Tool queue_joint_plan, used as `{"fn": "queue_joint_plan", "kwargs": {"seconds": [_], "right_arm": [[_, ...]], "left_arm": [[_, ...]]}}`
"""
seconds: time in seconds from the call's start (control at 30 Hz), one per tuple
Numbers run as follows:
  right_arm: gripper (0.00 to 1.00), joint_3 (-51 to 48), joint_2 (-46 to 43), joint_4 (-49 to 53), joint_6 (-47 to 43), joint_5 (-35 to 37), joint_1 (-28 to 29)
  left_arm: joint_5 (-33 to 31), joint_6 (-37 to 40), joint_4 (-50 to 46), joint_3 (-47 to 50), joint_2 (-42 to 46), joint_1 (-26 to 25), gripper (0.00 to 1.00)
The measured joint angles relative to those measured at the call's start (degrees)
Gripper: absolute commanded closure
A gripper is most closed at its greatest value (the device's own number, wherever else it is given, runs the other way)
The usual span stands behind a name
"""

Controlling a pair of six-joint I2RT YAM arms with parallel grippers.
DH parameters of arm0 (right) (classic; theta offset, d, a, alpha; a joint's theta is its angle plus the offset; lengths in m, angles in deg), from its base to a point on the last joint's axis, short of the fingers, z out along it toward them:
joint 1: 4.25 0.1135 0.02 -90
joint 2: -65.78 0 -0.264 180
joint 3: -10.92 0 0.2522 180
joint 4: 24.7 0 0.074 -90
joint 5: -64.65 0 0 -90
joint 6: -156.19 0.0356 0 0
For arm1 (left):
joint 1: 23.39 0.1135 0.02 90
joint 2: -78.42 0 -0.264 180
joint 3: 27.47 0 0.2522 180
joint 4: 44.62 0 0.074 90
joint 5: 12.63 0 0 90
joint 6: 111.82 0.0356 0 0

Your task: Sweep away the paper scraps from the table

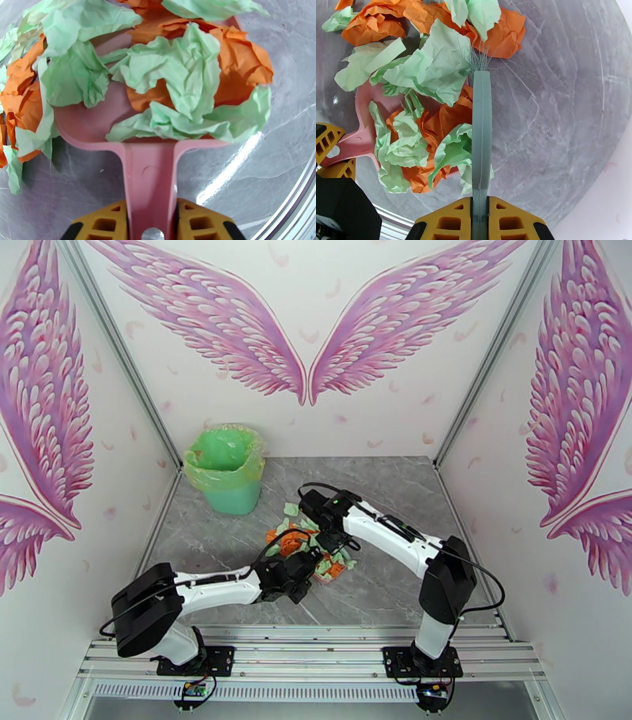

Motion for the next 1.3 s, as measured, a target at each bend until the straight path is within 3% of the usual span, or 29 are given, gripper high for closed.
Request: {"fn": "queue_joint_plan", "kwargs": {"seconds": [0.73,1.0,1.3], "right_arm": [[1.0,8.9,-15.3,7.3,2.9,1.1,0.0],[1.0,8.3,-16.1,7.1,2.9,0.7,0.7],[1.0,4.1,-16.1,7.0,2.9,6.9,0.9]], "left_arm": [[-3.7,1.5,4.4,0.0,2.2,0.1,1.0],[-3.4,2.2,4.5,-3.5,2.3,0.1,1.0],[-2.5,2.2,3.9,-3.8,5.3,0.2,1.0]]}}
